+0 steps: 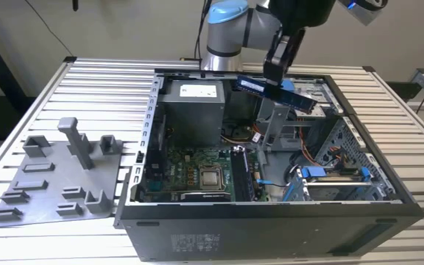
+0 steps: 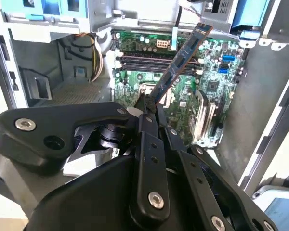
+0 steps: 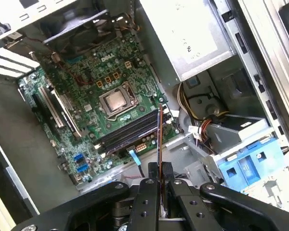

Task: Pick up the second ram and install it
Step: 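Insert the second ram into the second slot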

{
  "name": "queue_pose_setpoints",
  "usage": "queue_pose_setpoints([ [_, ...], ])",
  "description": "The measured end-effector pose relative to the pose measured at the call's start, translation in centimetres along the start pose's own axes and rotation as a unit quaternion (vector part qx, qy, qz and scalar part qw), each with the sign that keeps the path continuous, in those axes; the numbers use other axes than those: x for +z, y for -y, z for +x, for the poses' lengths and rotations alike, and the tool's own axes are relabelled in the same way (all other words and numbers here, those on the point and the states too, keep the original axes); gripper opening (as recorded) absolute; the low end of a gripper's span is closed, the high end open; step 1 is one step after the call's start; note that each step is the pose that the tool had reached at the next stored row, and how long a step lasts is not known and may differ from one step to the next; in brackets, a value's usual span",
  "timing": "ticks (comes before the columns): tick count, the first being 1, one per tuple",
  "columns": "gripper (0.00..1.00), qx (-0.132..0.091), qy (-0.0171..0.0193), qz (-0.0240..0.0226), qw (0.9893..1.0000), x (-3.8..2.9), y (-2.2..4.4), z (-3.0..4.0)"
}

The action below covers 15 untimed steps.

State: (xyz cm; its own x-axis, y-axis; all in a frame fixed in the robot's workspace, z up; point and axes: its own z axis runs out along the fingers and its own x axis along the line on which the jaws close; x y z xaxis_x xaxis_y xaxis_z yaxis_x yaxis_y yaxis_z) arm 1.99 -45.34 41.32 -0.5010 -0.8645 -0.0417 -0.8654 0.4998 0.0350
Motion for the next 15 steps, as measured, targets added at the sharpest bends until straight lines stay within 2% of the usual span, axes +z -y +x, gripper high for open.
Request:
queue_pose_setpoints([
  [4, 0.14, 0.033, 0.0011, 0.0013, 0.9994, 0.05, 0.0, 0.0],
  [8, 0.14, 0.067, 0.0023, 0.0026, 0.9977, 0.1, 0.0, 0.0],
  [11, 0.14, 0.093, 0.0032, 0.0036, 0.9957, 0.14, 0.0, 0.01],
  [15, 0.14, 0.126, 0.0042, 0.0049, 0.992, 0.19, 0.01, 0.01],
])
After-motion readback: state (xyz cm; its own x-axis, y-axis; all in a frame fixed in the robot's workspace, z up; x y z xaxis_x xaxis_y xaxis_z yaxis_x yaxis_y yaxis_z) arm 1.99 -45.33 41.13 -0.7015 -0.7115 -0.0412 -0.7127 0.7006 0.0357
